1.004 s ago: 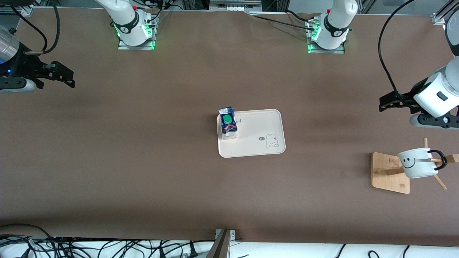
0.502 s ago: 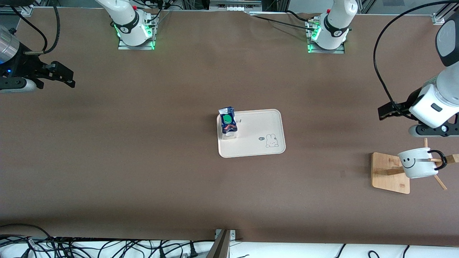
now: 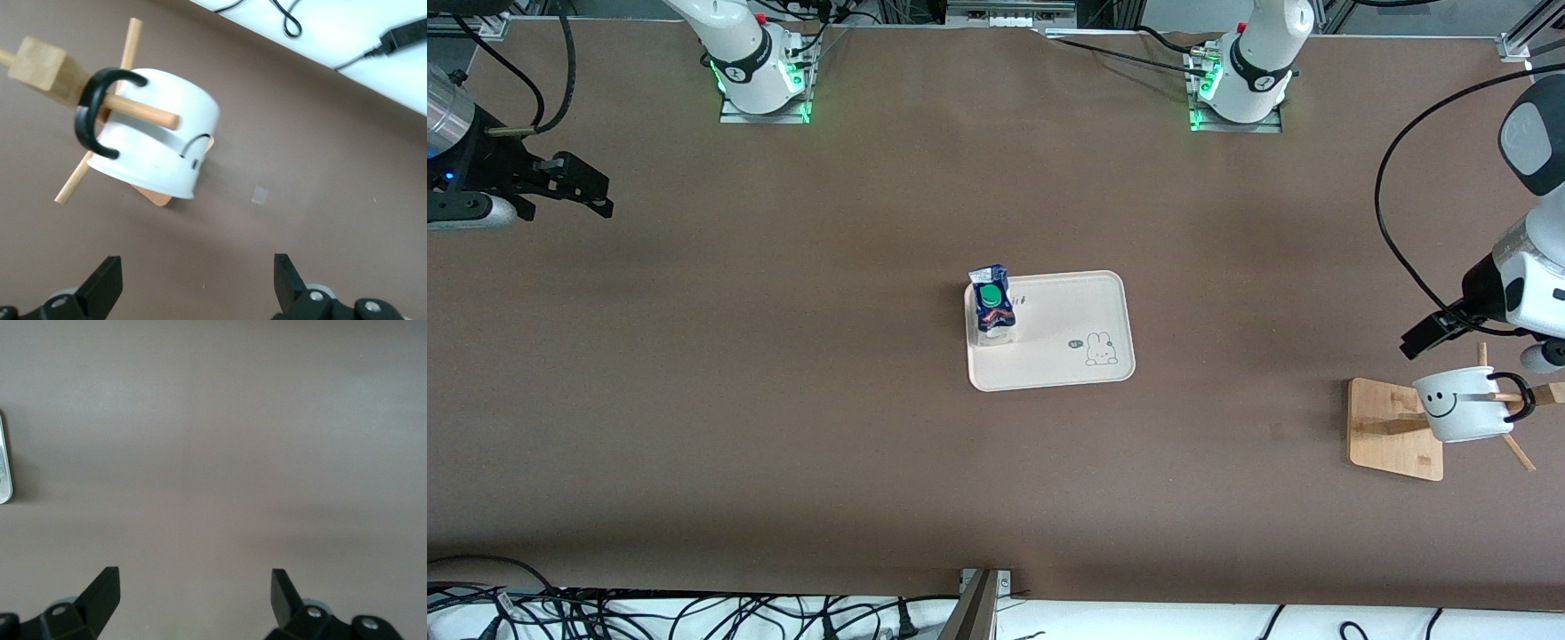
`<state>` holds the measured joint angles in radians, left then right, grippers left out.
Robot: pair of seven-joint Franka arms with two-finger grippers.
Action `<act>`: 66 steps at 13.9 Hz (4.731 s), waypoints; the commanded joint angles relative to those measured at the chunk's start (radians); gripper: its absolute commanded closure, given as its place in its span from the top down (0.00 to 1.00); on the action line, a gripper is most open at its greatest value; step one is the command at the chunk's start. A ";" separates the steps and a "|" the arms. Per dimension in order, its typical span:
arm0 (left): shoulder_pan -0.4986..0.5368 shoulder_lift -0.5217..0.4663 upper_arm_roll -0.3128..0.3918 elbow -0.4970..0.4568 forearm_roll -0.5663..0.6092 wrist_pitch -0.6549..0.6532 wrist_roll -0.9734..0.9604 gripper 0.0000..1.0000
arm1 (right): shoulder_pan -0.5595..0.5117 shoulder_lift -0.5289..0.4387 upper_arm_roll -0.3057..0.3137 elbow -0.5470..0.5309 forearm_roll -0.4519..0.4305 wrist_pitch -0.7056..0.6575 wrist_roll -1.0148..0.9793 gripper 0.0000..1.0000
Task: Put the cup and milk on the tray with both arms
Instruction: 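Reach the left gripper to the white mug and grasp its rim, then lift the white mug off the wooden mug tree with the left gripper, then carry the mug to the tray and lower it beside the milk, then open the left gripper and raise it away from the mug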
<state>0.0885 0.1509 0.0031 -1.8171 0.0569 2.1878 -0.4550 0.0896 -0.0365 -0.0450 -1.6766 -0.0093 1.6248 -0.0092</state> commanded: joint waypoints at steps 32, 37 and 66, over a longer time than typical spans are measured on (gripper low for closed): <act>0.017 0.053 -0.270 0.149 0.046 -0.167 0.027 0.00 | -0.005 0.010 0.005 0.024 -0.011 -0.005 -0.008 1.00; -0.148 0.142 -0.299 0.176 0.027 -0.275 -0.080 0.00 | -0.005 0.010 0.005 0.024 -0.011 -0.005 -0.008 1.00; -0.287 0.422 -0.288 0.585 -0.002 -0.684 -0.328 1.00 | -0.007 0.010 0.005 0.024 -0.011 -0.011 -0.008 1.00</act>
<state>-0.2423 0.6950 -0.2833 -1.1947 -0.0200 1.5764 -0.9084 0.0898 -0.0341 -0.0448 -1.6727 -0.0093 1.6257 -0.0092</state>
